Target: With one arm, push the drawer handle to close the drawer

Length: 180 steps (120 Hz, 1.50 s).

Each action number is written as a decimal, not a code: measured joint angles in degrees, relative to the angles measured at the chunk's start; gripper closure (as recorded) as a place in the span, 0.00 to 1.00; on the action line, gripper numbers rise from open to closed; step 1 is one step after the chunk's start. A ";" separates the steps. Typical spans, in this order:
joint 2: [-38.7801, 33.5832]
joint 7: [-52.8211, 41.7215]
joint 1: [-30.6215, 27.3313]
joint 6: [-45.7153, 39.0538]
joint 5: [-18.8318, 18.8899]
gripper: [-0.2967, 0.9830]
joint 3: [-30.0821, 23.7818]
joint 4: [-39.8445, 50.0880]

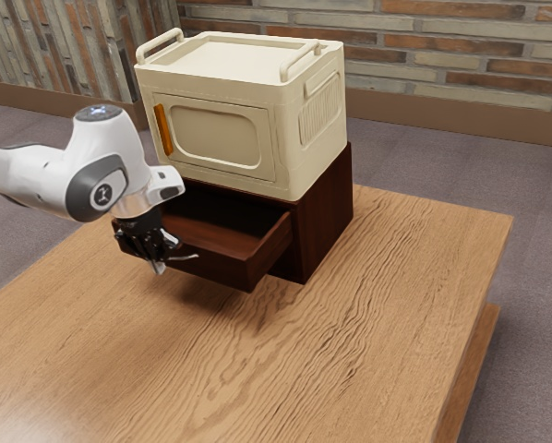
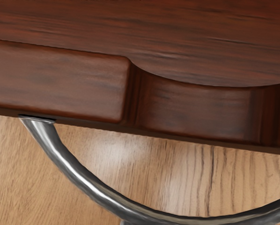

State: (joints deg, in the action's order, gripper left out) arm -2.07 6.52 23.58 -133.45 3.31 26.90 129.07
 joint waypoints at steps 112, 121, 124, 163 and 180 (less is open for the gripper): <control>9.53 -5.67 -0.79 -1.51 -4.64 0.85 -0.68 -10.60; 10.21 -6.34 -0.84 -1.94 -4.91 0.85 -0.78 -11.24; 10.53 -6.56 -0.84 -2.09 -5.07 0.85 -0.82 -11.54; 14.58 -9.43 -14.99 -2.94 -7.44 0.85 -15.55 -15.97; 16.25 -10.51 -15.68 -2.93 -7.62 0.85 -16.45 -18.41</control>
State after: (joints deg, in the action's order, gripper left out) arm 14.18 -3.99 7.90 -136.38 -4.31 10.45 110.66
